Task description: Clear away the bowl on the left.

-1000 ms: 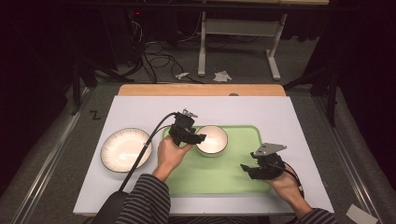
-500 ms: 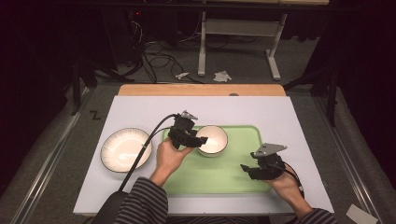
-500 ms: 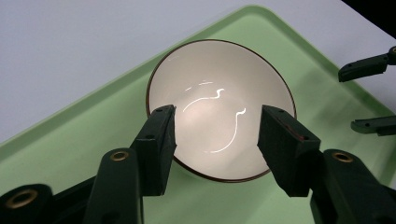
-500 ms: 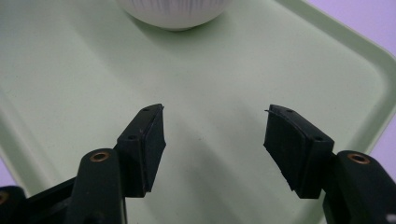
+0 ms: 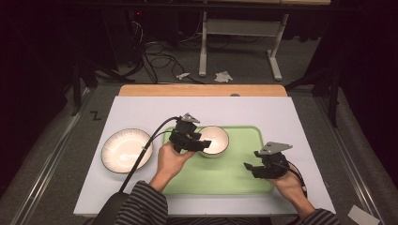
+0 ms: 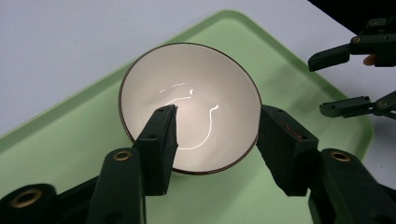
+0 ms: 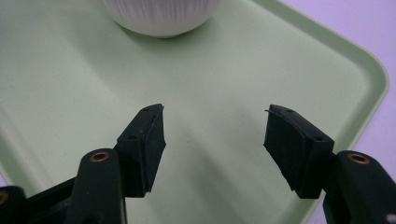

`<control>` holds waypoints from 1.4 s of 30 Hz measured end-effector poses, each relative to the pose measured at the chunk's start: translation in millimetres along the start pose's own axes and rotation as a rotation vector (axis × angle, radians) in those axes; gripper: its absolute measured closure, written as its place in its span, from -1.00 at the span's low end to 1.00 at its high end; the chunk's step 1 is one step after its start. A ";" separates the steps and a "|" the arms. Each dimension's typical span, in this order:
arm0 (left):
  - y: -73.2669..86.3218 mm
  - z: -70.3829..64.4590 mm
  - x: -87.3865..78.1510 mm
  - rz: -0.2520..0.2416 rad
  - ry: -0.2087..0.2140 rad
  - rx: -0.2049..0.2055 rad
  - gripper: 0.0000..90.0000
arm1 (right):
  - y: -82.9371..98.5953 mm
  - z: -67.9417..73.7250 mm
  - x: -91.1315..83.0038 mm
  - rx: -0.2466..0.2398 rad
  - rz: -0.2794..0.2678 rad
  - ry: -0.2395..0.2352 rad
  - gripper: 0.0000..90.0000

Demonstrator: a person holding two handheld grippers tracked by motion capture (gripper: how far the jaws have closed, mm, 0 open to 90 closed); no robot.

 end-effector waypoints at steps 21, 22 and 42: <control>8.3 -15.6 -20.4 0.012 0.036 0.057 0.07 | 1.6 -6.9 -2.7 0.021 0.003 0.013 -0.13; 9.4 -16.7 -20.9 -0.002 0.040 0.059 0.07 | 1.6 -7.0 -2.7 0.025 0.000 0.013 -0.13; 32.6 -23.9 -21.4 0.041 0.069 0.121 0.20 | 1.0 -7.4 -3.2 0.015 -0.006 0.022 -0.12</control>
Point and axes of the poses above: each handheld gripper's, and its own axes: x roughly forward along the jaws, y roughly out of its underside, z roughly to its left, the point moved 1 cm from there along x, roughly forward along the jaws, and after that the axes turned 13 degrees about -z, right-handed, at the moved point
